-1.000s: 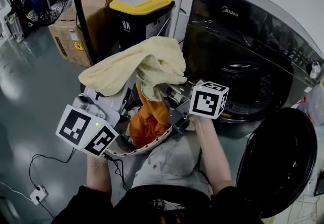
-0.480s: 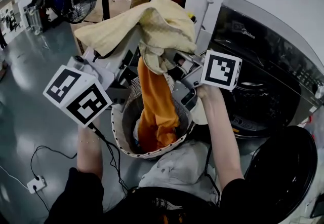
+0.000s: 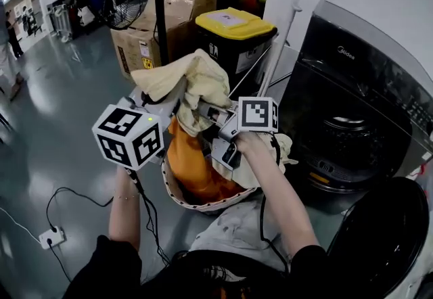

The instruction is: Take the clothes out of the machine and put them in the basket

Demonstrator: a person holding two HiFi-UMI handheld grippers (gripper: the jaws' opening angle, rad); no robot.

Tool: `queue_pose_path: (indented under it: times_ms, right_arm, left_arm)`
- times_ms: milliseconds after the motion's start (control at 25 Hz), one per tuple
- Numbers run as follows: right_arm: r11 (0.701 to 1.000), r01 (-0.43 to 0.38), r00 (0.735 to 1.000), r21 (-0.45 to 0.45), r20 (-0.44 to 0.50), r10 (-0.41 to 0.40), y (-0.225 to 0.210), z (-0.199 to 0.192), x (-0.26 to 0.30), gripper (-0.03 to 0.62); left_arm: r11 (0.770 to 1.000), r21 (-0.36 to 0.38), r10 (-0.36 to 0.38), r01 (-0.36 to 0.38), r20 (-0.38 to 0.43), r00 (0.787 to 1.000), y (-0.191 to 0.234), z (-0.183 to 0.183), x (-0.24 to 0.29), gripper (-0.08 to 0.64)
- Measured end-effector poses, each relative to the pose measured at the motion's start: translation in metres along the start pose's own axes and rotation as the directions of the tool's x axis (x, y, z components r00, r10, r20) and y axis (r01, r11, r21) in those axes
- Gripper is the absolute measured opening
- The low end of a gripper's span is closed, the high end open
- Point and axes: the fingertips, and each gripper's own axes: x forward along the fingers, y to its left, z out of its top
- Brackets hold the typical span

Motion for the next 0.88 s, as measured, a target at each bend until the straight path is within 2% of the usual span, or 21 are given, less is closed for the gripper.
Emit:
queue_pose_path:
  times_ms: [80, 120, 200, 280, 400, 560, 640, 720, 760, 880]
  right_arm:
    - [0.989, 0.132, 0.988, -0.073, -0.072, -0.137, -0.037, -0.02, -0.009, 0.11]
    - [0.974, 0.191, 0.972, -0.121, -0.113, -0.205, -0.054, -0.029, -0.015, 0.111]
    - [0.933, 0.281, 0.924, -0.225, -0.197, -0.326, -0.085, -0.047, -0.03, 0.117]
    - [0.878, 0.344, 0.859, -0.333, -0.265, -0.437, -0.111, -0.062, -0.048, 0.128]
    - [0.768, 0.41, 0.739, -0.492, -0.314, -0.596, -0.145, -0.077, -0.077, 0.157]
    - [0.593, 0.439, 0.562, -0.675, -0.31, -0.767, -0.174, -0.084, -0.106, 0.22]
    - [0.509, 0.432, 0.503, -0.745, -0.269, -0.821, -0.18, -0.081, -0.115, 0.239]
    - [0.454, 0.426, 0.476, -0.783, -0.233, -0.848, -0.181, -0.077, -0.12, 0.268]
    - [0.445, 0.424, 0.475, -0.789, -0.224, -0.851, -0.181, -0.075, -0.121, 0.276]
    - [0.447, 0.411, 0.497, -0.795, -0.216, -0.84, -0.173, -0.074, -0.123, 0.29]
  left_arm:
    - [1.0, -0.014, 0.022, -0.023, -0.102, 0.995, 0.004, -0.042, 0.006, 0.046]
    - [0.999, -0.02, 0.028, -0.032, -0.147, 0.989, 0.006, -0.061, 0.008, 0.046]
    - [0.999, -0.019, 0.032, -0.038, -0.234, 0.972, 0.005, -0.095, 0.011, 0.046]
    - [1.0, -0.002, 0.025, -0.027, -0.317, 0.948, 0.0, -0.125, 0.015, 0.046]
    - [1.0, 0.022, 0.017, -0.009, -0.423, 0.906, -0.008, -0.164, 0.022, 0.047]
    - [1.0, 0.01, 0.013, -0.008, -0.543, 0.84, -0.013, -0.211, 0.028, 0.048]
    - [1.0, 0.004, 0.014, -0.015, -0.595, 0.804, -0.016, -0.232, 0.029, 0.048]
    - [0.999, -0.011, 0.019, -0.034, -0.635, 0.772, -0.014, -0.25, 0.03, 0.048]
    - [0.999, -0.024, 0.021, -0.049, -0.654, 0.757, -0.012, -0.259, 0.031, 0.048]
    - [0.993, -0.052, 0.037, -0.102, -0.7, 0.713, -0.003, -0.281, 0.028, 0.048]
